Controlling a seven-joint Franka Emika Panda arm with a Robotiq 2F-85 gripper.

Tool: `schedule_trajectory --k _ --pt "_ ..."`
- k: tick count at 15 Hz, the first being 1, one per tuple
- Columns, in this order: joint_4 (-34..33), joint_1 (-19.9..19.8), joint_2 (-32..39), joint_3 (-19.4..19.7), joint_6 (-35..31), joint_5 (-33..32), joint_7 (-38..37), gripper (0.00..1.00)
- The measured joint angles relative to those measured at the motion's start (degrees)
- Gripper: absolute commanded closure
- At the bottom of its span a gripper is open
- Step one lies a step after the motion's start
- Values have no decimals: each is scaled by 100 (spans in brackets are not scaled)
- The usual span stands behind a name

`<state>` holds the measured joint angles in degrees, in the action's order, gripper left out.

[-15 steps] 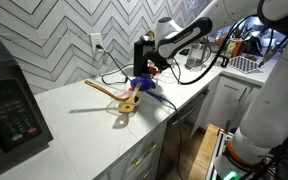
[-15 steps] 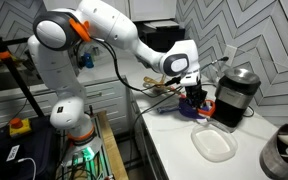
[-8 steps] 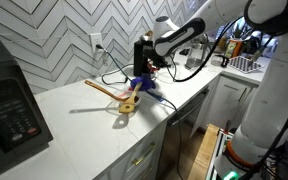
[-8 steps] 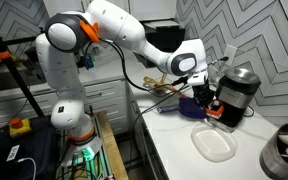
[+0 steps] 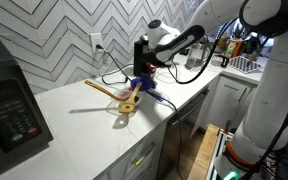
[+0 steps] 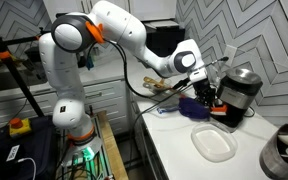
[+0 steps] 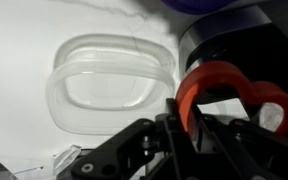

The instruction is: Pick up the orange heart shaped lid and put it on top of the bowl on the coffee maker drip tray

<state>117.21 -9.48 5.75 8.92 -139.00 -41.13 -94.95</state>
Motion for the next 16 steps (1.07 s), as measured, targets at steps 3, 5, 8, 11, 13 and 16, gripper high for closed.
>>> schedule_trajectory --k 3,5,8,11,13,16 --pt "14 63 41 14 -3 -690 -342 97" --pt "22 92 93 14 -4 -1016 -477 97" --pt "21 126 136 13 -4 -1336 -541 97" --pt "21 154 159 10 -3 -1457 -539 97" --pt "24 184 181 4 1 -1464 -515 97" --pt "30 231 233 2 14 -1464 -510 97"
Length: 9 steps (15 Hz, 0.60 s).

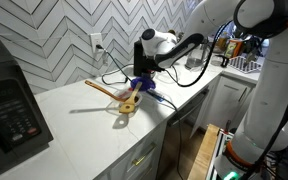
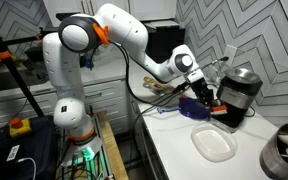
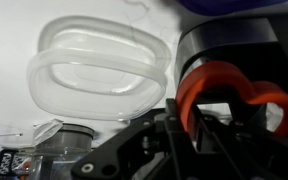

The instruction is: Pick up the orange heart shaped lid and put it on top of the bowl on the coffee maker drip tray

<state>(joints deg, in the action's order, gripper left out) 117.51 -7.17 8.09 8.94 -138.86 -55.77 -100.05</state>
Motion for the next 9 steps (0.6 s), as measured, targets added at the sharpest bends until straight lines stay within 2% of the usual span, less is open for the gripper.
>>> schedule_trajectory --k 9 --pt "-66 9 150 13 8 0 -285 97"
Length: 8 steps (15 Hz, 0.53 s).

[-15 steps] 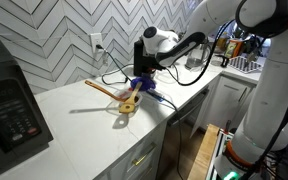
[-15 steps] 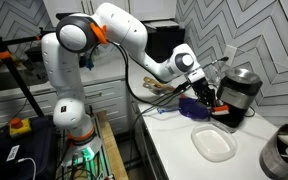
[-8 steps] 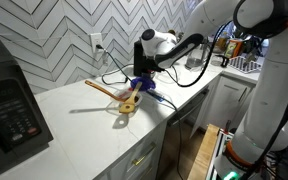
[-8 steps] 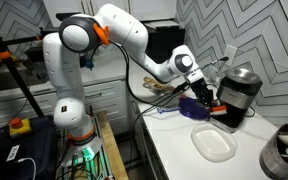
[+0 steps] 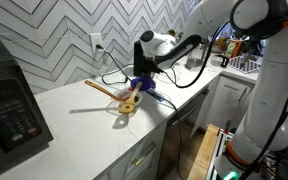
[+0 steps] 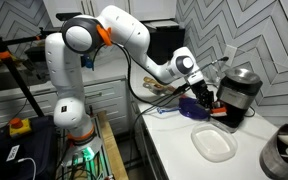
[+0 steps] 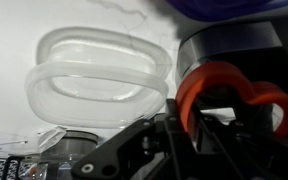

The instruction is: Pick up the orange heart shaped lid and put it on top of the bowl on the coffee maker drip tray

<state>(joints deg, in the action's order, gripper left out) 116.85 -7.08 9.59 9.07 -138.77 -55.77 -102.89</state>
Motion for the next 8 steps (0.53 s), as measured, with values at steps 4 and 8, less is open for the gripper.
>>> schedule_trajectory --k 4,8 --pt "-129 -7 55 7 0 13 -195 97" --pt "-242 -12 120 21 0 34 -260 98"
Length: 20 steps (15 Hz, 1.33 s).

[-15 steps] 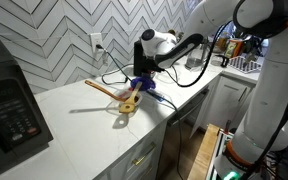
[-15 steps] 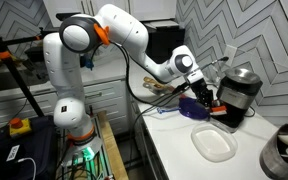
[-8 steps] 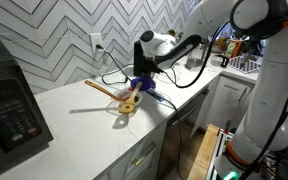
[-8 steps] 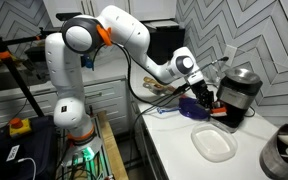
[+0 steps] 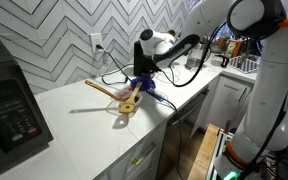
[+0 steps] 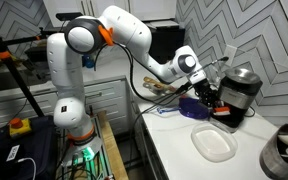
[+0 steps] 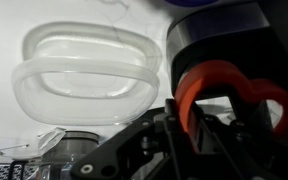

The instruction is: Pick up the orange heart shaped lid and put it on top of the bowl on the coffee maker drip tray

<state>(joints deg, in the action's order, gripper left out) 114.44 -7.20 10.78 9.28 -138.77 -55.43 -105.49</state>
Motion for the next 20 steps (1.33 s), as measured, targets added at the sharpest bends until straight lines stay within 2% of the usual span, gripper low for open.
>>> schedule_trajectory --k 2,10,11,17,20 --pt "-55 0 63 0 0 0 -38 61" --pt "-300 10 315 0 0 3 -123 4" --pt "-317 10 326 0 0 3 -124 0" --pt "-307 39 266 5 10 -18 -128 0" --pt "-237 108 149 4 221 -194 -128 0"
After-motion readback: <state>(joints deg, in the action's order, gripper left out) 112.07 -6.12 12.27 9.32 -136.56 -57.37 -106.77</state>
